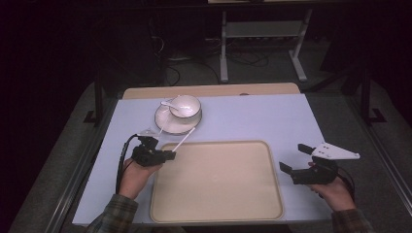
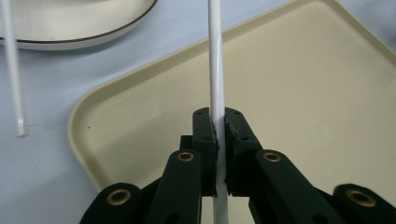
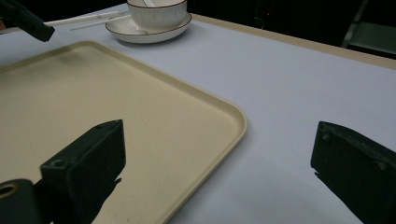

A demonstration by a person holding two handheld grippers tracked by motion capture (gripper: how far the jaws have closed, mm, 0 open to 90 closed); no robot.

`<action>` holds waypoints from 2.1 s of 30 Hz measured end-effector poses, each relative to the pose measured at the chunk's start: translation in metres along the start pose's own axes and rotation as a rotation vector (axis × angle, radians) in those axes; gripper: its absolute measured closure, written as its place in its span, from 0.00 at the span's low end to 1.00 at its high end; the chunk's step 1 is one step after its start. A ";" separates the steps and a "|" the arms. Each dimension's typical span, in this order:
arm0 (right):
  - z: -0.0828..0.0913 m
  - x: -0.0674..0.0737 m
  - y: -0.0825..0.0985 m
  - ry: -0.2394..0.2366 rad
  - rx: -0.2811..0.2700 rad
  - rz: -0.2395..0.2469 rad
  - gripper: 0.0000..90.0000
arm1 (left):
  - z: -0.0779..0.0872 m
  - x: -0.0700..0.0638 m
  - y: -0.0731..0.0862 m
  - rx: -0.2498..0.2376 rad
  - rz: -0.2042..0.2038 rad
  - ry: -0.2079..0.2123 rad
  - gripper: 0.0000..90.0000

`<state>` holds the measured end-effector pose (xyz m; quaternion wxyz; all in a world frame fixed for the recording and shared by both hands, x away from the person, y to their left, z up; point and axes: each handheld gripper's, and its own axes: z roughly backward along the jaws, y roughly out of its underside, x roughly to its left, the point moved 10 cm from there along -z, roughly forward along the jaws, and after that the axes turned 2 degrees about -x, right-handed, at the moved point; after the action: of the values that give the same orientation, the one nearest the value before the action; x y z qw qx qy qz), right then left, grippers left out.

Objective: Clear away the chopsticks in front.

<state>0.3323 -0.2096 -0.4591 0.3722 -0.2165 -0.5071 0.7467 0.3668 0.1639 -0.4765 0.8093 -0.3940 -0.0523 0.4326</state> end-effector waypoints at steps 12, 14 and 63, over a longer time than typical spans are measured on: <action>0.000 0.002 0.002 -0.003 0.010 0.006 0.03 | -0.033 -0.019 0.013 0.083 -0.053 0.007 0.93; 0.000 0.002 0.001 -0.003 0.008 0.006 0.03 | -0.034 -0.020 0.014 0.089 -0.052 0.008 0.93; 0.001 0.004 0.000 -0.001 0.002 0.008 0.03 | -0.044 -0.033 -0.013 0.066 -0.146 0.025 0.99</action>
<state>0.3294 -0.2073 -0.4582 0.3689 -0.2178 -0.5056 0.7489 0.3738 0.1091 -0.4893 0.8517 -0.3678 -0.0564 0.3691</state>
